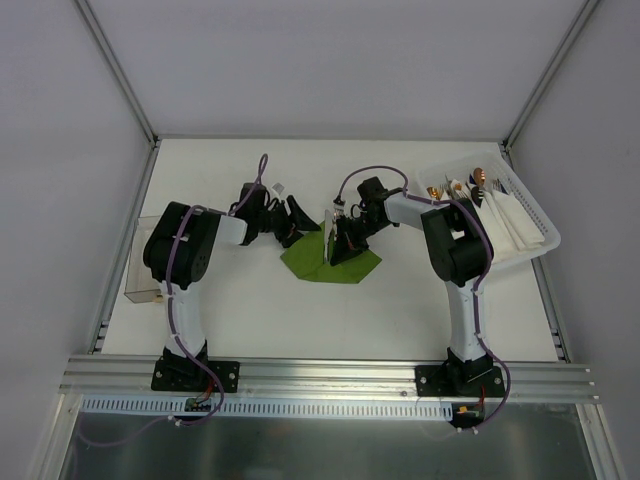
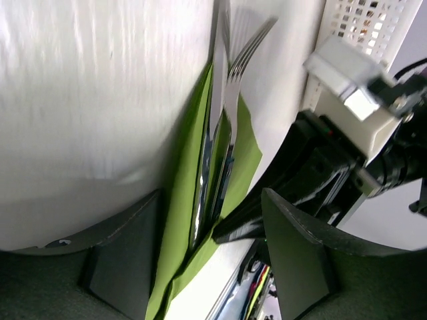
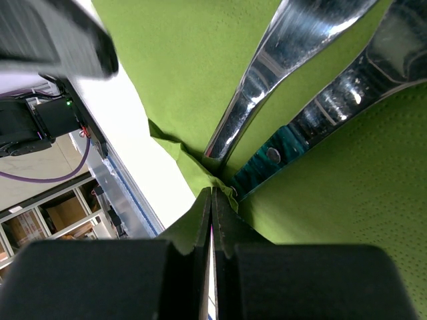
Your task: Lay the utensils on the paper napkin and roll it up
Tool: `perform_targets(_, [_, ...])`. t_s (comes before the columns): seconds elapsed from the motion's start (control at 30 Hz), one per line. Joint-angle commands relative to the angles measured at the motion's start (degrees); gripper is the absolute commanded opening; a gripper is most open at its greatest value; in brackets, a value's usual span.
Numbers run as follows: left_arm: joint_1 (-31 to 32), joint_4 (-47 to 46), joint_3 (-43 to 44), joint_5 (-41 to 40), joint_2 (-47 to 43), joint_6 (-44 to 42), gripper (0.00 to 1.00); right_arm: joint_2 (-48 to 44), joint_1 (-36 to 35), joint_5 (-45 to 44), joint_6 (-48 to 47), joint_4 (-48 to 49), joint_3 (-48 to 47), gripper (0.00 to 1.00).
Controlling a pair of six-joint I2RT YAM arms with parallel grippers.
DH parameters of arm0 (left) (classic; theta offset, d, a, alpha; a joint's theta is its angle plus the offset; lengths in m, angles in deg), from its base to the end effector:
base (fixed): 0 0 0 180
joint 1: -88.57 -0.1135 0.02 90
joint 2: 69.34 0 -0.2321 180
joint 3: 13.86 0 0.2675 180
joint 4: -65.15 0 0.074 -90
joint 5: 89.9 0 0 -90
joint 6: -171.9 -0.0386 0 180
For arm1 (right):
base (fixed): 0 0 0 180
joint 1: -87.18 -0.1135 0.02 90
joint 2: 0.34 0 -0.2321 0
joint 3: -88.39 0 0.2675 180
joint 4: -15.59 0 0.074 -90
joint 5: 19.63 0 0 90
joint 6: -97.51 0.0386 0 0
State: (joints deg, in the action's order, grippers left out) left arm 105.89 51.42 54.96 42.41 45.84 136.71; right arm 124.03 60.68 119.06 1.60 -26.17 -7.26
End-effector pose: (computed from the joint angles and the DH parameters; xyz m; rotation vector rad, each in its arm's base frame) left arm 0.3643 -0.1408 0.0747 -0.2801 2.3524 -1.4715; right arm 0.3619 0.2128 0.0828 -0.9506 2.5215 1.2786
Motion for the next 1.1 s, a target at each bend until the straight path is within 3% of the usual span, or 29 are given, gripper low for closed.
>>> perform_targets(0.0, [0.5, 3.0, 4.2, -2.7, 3.2, -2.5, 0.61, 1.1, -0.2, -4.4, -0.8, -0.9, -0.7, 0.00])
perform_targets(0.17, [0.4, 7.4, 7.3, -1.3, 5.4, -4.6, 0.59, 1.2, -0.2, -4.4, -0.7, -0.9, -0.7, 0.00])
perform_targets(0.3, [0.3, 9.4, 4.8, -0.8, 3.9, -5.8, 0.56, 1.1, -0.1, -4.6, -0.6, -0.9, -0.7, 0.00])
perform_targets(0.8, [-0.6, 9.2, -15.0, -2.5, -11.5, -7.4, 0.51, 1.0, -0.2, -5.2, -0.2, -1.0, -0.7, 0.00])
perform_targets(1.07, [-0.7, 14.4, -14.5, -7.2, -17.4, -8.3, 0.44, 1.0, -0.1, -5.5, -0.1, -1.0, -0.5, 0.00])
